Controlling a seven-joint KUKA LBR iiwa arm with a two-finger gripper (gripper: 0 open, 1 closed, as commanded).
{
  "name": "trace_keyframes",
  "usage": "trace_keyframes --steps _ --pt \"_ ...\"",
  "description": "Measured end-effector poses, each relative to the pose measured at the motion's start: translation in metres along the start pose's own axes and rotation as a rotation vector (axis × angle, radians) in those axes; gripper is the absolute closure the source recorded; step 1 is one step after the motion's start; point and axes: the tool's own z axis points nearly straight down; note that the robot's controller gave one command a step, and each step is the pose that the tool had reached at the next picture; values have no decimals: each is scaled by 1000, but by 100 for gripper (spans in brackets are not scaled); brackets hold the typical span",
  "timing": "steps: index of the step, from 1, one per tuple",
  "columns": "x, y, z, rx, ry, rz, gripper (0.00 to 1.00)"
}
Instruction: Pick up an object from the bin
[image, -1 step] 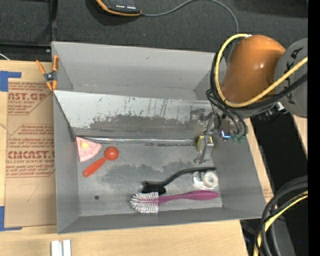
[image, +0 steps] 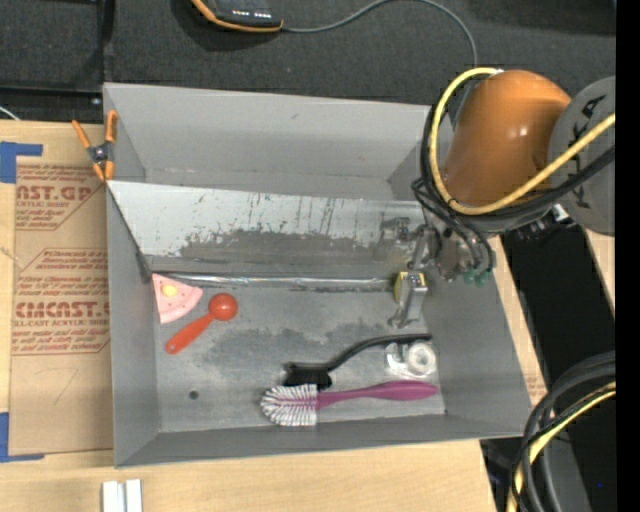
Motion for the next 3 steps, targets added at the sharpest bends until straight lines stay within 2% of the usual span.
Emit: trace_keyframes --steps 1,2,3 --pt "8 -39 61 0 4 49 0" --pt "-4 -29 56 0 -12 32 0" --pt "14 -104 122 1 3 137 0"
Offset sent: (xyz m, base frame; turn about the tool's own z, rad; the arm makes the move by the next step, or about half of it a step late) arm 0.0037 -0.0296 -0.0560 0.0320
